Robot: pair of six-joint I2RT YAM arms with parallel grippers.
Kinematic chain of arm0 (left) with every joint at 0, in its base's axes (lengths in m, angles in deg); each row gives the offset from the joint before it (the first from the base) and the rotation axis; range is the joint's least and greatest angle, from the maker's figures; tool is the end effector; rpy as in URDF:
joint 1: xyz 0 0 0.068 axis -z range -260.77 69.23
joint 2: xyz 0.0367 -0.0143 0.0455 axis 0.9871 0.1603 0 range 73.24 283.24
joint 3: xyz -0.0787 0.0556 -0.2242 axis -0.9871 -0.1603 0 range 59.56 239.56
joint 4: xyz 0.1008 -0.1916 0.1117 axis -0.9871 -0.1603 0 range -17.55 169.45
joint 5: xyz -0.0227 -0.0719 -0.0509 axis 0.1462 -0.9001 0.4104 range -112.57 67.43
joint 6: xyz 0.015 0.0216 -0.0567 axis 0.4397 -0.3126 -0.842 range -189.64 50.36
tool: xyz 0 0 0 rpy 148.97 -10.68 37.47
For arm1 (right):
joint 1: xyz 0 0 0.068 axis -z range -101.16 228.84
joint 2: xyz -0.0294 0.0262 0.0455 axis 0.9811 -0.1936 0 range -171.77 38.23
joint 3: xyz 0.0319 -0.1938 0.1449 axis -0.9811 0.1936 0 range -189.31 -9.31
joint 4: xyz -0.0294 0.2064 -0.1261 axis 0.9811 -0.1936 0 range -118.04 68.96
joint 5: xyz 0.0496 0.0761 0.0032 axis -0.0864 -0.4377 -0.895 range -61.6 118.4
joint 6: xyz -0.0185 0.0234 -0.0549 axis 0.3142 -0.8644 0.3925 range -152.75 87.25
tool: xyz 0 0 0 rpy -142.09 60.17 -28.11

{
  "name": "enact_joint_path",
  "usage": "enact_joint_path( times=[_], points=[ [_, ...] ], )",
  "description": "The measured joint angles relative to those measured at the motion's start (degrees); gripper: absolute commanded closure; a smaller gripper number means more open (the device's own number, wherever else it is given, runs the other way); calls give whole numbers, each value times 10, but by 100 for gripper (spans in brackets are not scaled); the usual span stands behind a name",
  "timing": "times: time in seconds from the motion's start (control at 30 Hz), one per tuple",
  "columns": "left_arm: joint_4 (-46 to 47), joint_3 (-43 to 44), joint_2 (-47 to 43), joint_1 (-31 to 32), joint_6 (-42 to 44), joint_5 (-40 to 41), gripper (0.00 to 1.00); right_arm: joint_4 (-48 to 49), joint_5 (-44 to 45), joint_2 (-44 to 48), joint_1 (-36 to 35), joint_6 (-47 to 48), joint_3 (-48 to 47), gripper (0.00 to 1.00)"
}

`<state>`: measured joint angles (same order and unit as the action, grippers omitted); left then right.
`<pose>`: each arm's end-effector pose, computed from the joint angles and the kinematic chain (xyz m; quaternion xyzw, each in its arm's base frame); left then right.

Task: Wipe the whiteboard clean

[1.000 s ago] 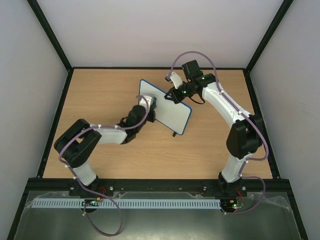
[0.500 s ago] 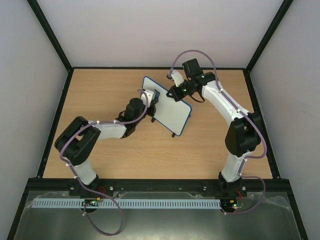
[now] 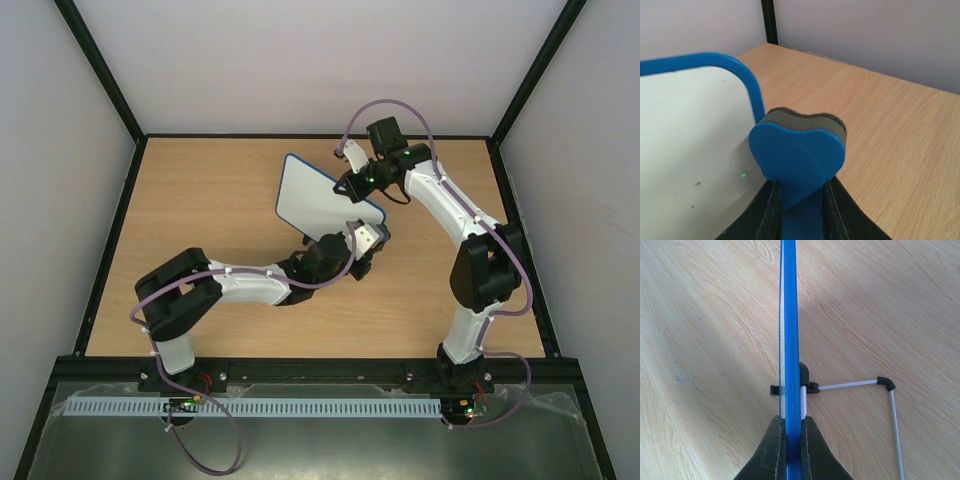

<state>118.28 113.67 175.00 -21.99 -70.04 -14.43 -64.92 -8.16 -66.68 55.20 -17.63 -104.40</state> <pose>0.2047 -0.3248 0.1976 0.3291 0.6838 -0.2737 0.5910 0.3363 0.1781 0.2700 -0.3915 0.8188 0.3192 0.2729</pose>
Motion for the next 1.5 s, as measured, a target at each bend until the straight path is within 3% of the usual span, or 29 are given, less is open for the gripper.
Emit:
enact_joint_path(
  times=[0.23, 0.33, 0.4, 0.63, 0.77, 0.93, 1.03, 1.23, 1.3, 1.4, 1.5],
  points=[
    [-27, -2, -12, 23, 0, 11, 97, -1, -8, 1, -3, 1, -5, 97],
    [-52, -18, -58, 34, -1, 17, 97, -12, -12, 1, -10, -3, -13, 81],
    [-68, -35, -106, 43, -5, 20, 97, -43, -14, -5, -17, -4, -16, 77],
    [-125, -111, -308, 52, -37, 67, 97, -78, -19, -9, -7, -8, -20, 94],
    [-170, -146, -386, 48, -50, 109, 97, -90, -21, -10, 3, -8, -20, 79],
    [-232, -176, -454, 29, -73, 155, 97, -110, -18, -10, 8, -8, -20, 77],
    [-265, -189, -478, -1, -96, 174, 97, -114, -18, -9, 9, -7, -20, 70],
    [-328, -203, -509, -79, -164, 194, 97, -137, -16, -5, 12, -5, -19, 54],
    [-350, -203, -511, -105, -191, 196, 97, -149, -15, -1, 13, -2, -19, 42],
    [-398, -190, -502, -140, -225, 190, 97, -163, -11, 5, 18, 2, -19, 31],
    [-451, -155, -483, -172, -254, 173, 97, -172, -8, 14, 26, 5, -19, 29]
  ],
)
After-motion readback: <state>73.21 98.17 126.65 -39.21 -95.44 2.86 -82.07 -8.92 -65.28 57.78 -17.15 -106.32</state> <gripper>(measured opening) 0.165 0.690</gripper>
